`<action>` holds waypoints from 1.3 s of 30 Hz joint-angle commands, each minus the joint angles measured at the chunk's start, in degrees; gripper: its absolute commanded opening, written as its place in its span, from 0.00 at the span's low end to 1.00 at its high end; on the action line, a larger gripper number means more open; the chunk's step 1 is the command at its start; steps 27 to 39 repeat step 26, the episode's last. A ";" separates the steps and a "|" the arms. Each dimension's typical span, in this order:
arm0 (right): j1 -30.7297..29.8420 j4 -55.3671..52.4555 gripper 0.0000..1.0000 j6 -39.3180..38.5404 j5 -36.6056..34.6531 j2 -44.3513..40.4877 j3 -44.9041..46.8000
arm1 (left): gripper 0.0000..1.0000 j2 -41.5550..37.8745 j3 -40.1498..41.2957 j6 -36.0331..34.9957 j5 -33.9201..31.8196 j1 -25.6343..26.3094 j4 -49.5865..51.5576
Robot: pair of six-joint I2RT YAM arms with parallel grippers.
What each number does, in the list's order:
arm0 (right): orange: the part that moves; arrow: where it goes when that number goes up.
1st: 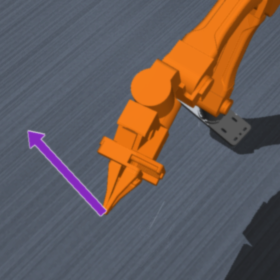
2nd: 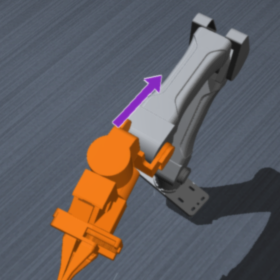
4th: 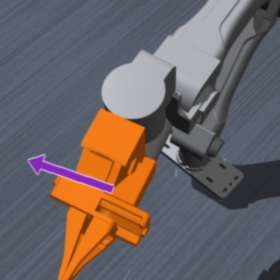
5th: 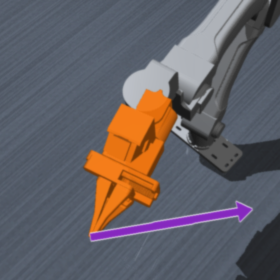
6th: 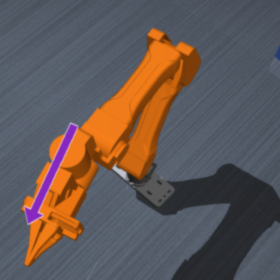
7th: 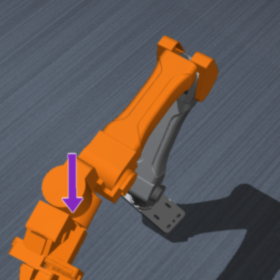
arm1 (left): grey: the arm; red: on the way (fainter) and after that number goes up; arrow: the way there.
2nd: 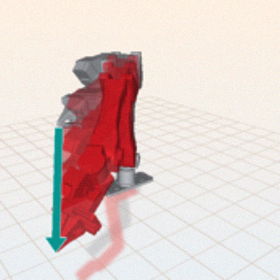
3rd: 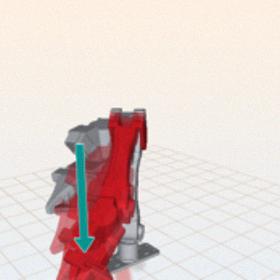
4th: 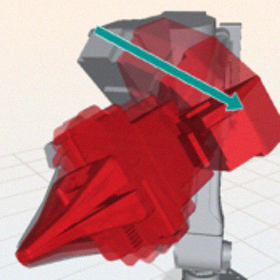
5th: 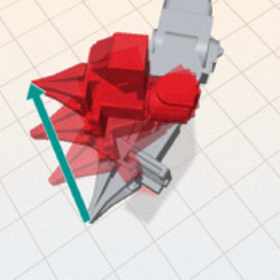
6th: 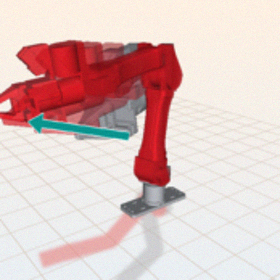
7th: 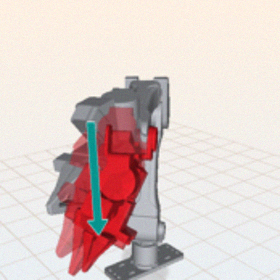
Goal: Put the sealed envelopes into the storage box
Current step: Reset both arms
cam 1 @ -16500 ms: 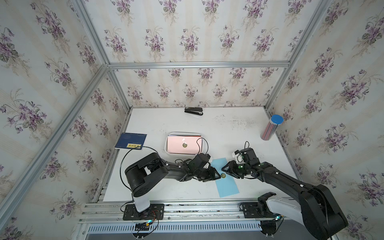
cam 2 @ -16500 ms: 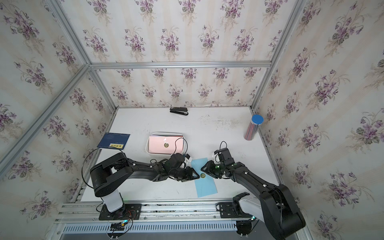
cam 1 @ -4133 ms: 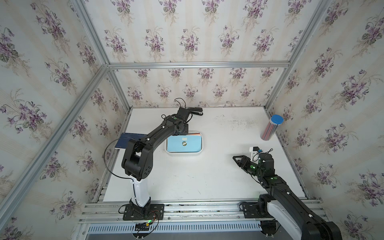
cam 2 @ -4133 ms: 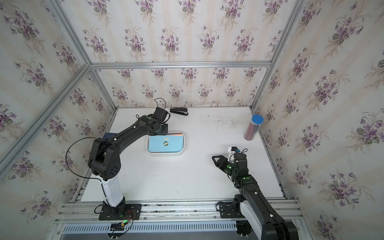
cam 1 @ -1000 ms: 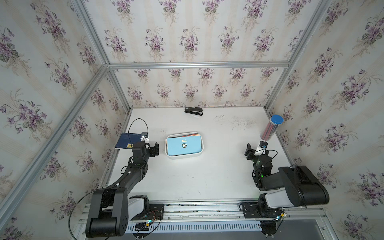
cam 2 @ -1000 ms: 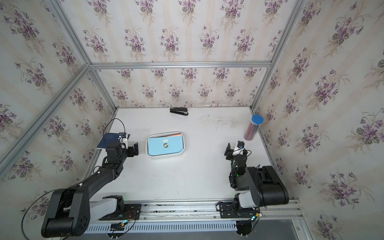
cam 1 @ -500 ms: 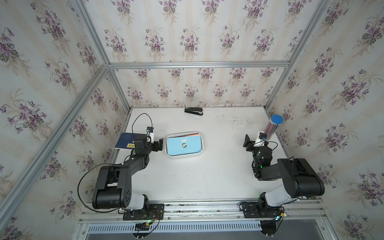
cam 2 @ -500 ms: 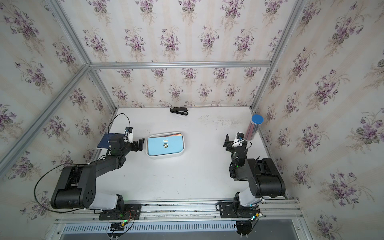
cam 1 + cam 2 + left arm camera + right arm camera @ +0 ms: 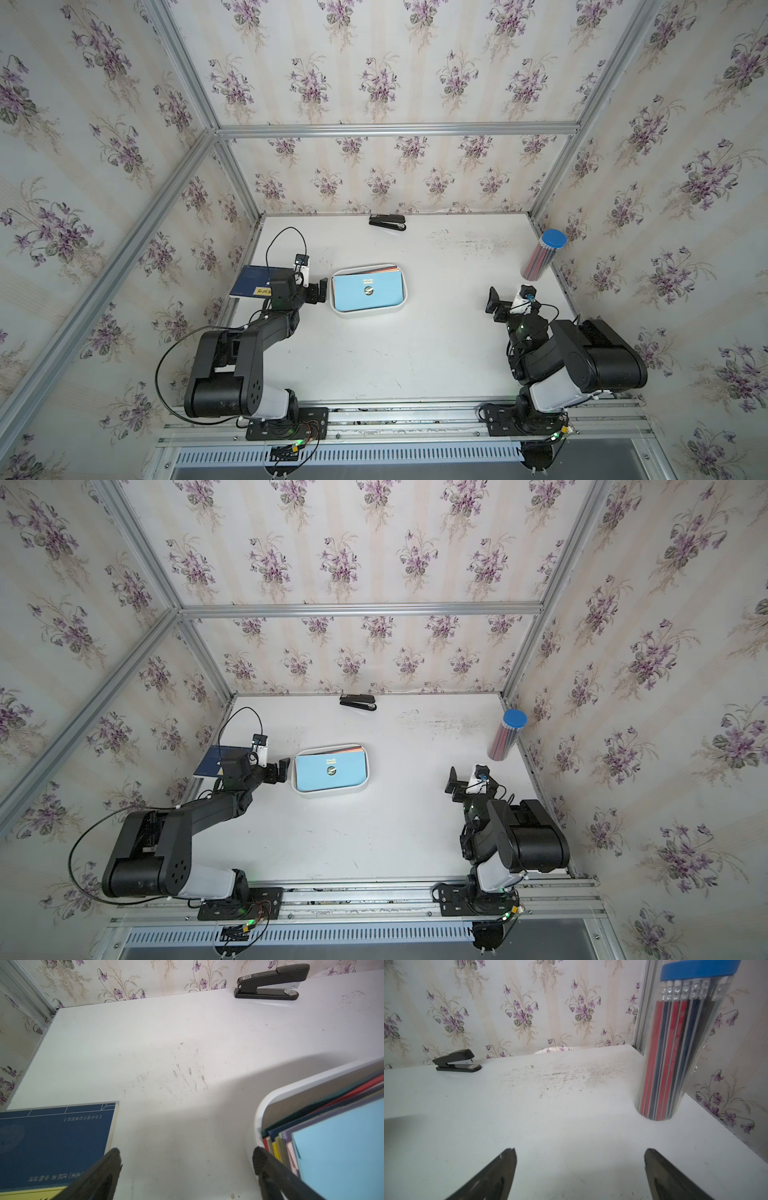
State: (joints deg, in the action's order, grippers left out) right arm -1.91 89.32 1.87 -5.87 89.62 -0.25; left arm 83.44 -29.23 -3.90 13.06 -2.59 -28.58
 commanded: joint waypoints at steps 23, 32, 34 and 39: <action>-0.02 15.18 1.00 2.19 -4.98 1.42 2.35 | 1.00 0.64 -1.26 0.35 -3.53 0.81 1.35; 0.02 15.21 1.00 2.22 -4.95 1.42 2.40 | 1.00 0.19 -0.81 0.27 -3.83 0.92 0.96; 0.02 15.21 1.00 2.22 -4.95 1.42 2.40 | 1.00 0.19 -0.81 0.27 -3.83 0.92 0.96; 0.02 15.21 1.00 2.22 -4.95 1.42 2.40 | 1.00 0.19 -0.81 0.27 -3.83 0.92 0.96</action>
